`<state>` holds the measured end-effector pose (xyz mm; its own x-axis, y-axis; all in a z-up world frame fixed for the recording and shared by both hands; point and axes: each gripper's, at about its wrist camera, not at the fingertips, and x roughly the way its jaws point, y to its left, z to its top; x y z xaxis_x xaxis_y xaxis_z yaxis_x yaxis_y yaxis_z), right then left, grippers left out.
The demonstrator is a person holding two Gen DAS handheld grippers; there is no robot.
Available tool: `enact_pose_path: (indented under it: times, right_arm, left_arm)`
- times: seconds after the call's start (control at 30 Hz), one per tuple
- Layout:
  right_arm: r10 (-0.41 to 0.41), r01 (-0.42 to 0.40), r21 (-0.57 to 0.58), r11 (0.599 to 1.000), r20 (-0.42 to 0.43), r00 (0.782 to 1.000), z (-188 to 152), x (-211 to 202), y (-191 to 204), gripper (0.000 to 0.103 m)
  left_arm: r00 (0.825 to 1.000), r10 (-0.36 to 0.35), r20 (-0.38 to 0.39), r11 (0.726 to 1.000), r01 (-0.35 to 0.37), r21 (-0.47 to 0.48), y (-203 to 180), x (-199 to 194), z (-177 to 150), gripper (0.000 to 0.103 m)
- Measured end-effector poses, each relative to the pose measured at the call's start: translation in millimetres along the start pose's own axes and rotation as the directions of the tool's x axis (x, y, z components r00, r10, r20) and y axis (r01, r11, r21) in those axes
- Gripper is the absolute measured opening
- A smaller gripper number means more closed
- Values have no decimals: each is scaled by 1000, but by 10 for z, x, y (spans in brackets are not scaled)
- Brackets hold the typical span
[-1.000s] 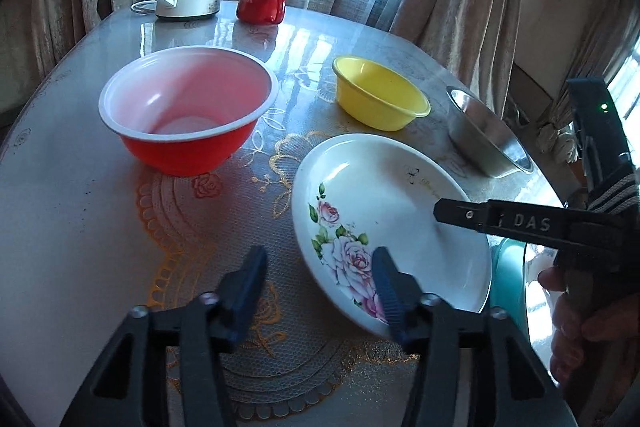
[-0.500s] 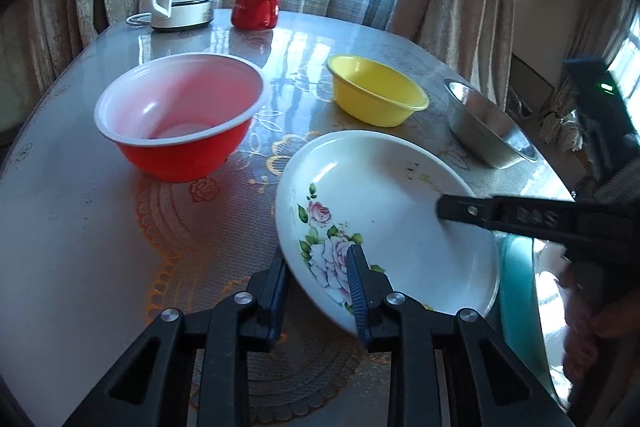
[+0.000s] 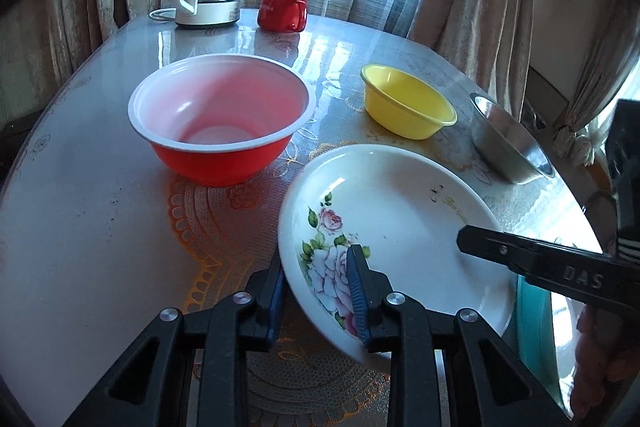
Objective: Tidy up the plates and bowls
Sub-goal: 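Lift the rose-pattern plate with both tools and carry it toward the stacked plates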
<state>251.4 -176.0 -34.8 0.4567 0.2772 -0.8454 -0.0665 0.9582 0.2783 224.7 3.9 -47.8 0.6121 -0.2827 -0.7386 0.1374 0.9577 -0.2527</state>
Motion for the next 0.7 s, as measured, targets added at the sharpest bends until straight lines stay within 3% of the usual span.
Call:
enact_pose_path:
  times: [0.1, 0.27, 0.4, 0.7]
  right_arm:
    - [-18, 18, -5, 1000, -6, 1000, 20, 59, 20, 23]
    - [14, -16, 20, 1000, 66, 998, -44, -77, 34, 21]
    - [-36, 36, -3, 999, 115, 993, -131, -170, 81, 21]
    - [-43, 44, -4, 999, 188, 981, -235, -394, 0, 21]
  left_arm:
    - [1000, -7, -2, 1000, 7, -11, 18, 1, 9, 28]
    - [999, -41, -1, 998, 41, -55, 80, -10, 16, 28]
    - [998, -60, 12, 998, 60, -28, 3, -35, 3, 28]
    - [987, -151, 45, 988, 153, -27, -53, -110, 15, 28]
